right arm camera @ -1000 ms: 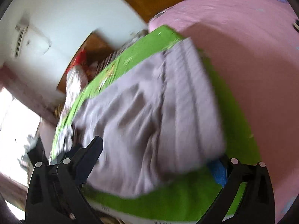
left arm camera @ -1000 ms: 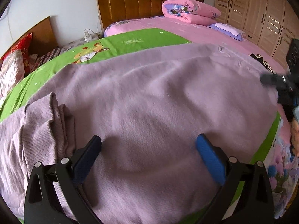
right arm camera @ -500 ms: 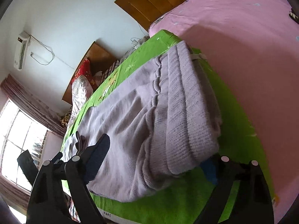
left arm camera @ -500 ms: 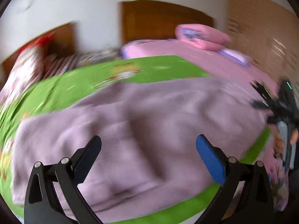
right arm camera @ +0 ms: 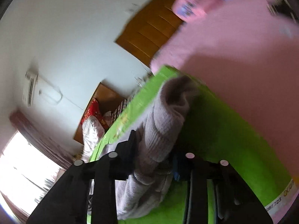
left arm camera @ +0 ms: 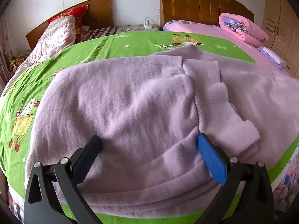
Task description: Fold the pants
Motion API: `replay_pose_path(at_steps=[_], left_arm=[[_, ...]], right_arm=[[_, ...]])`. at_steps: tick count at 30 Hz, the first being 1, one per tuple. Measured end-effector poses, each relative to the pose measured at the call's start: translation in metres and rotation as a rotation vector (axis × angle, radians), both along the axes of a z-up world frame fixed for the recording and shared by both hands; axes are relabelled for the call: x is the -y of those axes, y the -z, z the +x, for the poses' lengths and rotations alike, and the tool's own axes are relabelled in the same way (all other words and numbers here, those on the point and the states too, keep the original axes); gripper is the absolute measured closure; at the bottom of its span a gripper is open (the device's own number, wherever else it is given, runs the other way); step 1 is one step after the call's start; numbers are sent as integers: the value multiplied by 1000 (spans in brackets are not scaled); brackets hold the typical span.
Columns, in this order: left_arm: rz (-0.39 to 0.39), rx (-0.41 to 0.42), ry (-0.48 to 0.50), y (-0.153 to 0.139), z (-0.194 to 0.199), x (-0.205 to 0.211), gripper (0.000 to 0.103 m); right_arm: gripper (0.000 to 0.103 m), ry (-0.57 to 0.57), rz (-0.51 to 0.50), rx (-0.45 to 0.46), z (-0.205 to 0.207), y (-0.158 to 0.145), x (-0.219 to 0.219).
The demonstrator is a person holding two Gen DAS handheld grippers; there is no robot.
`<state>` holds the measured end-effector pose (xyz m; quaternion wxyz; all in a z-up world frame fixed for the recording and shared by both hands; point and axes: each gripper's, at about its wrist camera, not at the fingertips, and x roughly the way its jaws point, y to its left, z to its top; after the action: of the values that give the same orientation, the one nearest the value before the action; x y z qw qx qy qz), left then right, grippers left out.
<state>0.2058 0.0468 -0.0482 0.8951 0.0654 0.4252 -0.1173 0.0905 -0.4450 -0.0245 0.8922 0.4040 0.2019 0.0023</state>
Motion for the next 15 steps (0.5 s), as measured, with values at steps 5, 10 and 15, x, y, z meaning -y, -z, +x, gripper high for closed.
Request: replay_pose_path(at_steps=[5, 10, 15], left_arm=[[-176, 90, -14, -29, -14, -35, 2], [-409, 172, -164, -66, -28, -126, 2], [-537, 135, -267, -60, -40, -199, 2]], right_arm=[[74, -82, -313, 98, 34, -87, -93], [76, -317, -700, 212, 70, -136, -260], [78, -672, -1079, 179, 78, -71, -434]])
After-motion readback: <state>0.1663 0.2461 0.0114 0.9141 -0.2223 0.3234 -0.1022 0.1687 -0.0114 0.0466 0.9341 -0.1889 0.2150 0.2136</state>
